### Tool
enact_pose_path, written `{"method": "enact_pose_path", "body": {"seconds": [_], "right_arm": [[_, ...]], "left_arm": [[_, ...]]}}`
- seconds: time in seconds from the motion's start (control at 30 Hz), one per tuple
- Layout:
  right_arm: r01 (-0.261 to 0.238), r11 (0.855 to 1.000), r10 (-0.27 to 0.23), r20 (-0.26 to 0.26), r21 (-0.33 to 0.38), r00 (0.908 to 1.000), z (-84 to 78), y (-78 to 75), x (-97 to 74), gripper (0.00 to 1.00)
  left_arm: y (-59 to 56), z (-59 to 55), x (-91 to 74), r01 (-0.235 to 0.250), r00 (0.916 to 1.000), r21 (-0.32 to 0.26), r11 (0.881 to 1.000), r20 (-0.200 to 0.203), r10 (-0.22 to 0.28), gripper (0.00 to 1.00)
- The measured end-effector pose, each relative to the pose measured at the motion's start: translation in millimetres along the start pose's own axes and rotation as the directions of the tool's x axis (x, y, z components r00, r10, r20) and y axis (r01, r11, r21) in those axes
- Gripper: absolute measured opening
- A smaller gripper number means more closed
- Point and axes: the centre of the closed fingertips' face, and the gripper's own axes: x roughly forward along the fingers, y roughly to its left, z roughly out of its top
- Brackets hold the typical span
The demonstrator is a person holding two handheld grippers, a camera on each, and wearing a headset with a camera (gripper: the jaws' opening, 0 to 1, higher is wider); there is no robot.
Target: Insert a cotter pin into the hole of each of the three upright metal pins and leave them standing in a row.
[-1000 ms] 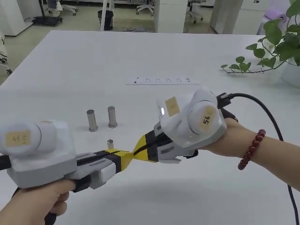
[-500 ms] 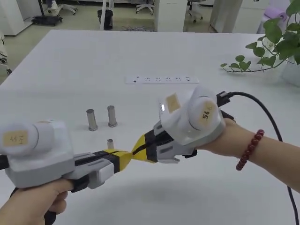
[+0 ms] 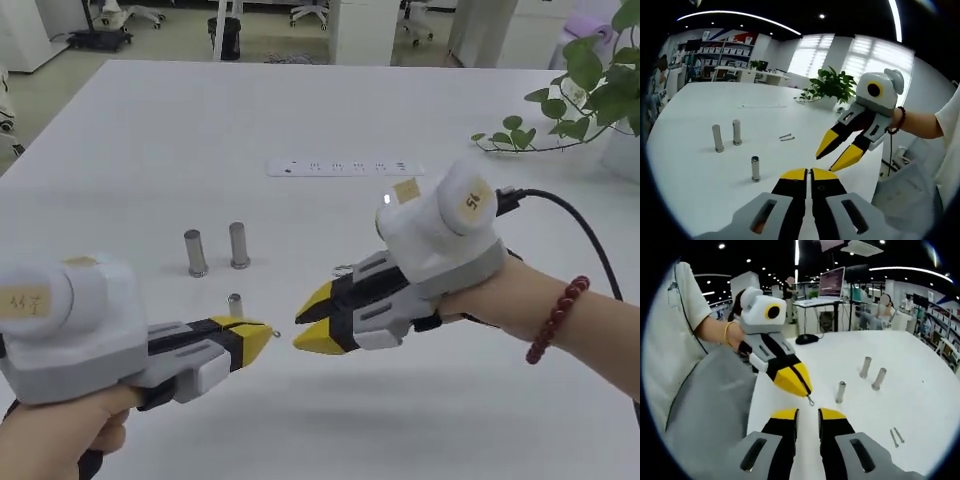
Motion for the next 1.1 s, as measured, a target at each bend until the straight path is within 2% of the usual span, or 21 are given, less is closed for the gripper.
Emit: {"method": "enact_pose_path", "body": {"seconds": [0.1,0.2,0.33,0.5,0.53,0.63,0.83,0.97,1.1], "right_arm": [[-0.031,0.999,0.030,0.010,0.024,0.9995,-1.8,3.2,-3.5,0.18],[-0.052,0.998,0.051,0.012,0.032,0.9986,-4.5,5.5,-5.6,0.18],[-0.074,0.996,0.074,0.007,0.040,0.9973,-9.0,7.7,-6.3,0.18],[-0.105,0.993,0.105,0.003,0.048,0.9944,-14.1,13.6,-4.4,0.18],[-0.116,0.992,0.116,0.005,0.051,0.9933,-14.6,15.8,-4.0,0.18],[-0.146,0.989,0.146,0.005,0.039,0.9893,-16.5,20.7,-3.0,0.18],[-0.189,0.981,0.190,-0.029,0.030,0.9813,-25.1,28.5,-2.0,0.18],[-0.208,0.977,0.209,-0.027,0.041,0.9775,-28.8,29.2,-1.7,0.18],[-0.240,0.970,0.241,-0.027,0.038,0.9700,-31.1,34.4,-2.2,0.18]], "left_arm": [[-2.5,-3.2,0.6,0.017,0.9997,0.064,0.998,-0.017,-0.016,0.00],[-7.5,-5.9,1.4,0.044,0.9986,0.132,0.990,-0.036,-0.040,0.00],[-10.5,-10.5,2.1,0.063,0.9965,0.169,0.984,-0.065,-0.052,0.00],[-17.4,-13.8,2.6,0.104,0.9924,0.228,0.968,-0.088,-0.086,0.00],[-18.6,-13.5,2.8,0.108,0.9922,0.229,0.967,-0.086,-0.090,0.00],[-25.6,-14.9,2.9,0.148,0.9870,0.257,0.955,-0.099,-0.127,0.00],[-33.6,-18.6,2.6,0.188,0.9798,0.264,0.946,-0.117,-0.162,0.00],[-39.6,-21.7,1.8,0.224,0.9721,0.283,0.933,-0.133,-0.194,0.00],[-48.4,-23.9,0.7,0.263,0.9628,0.304,0.916,-0.142,-0.230,0.00]]}}
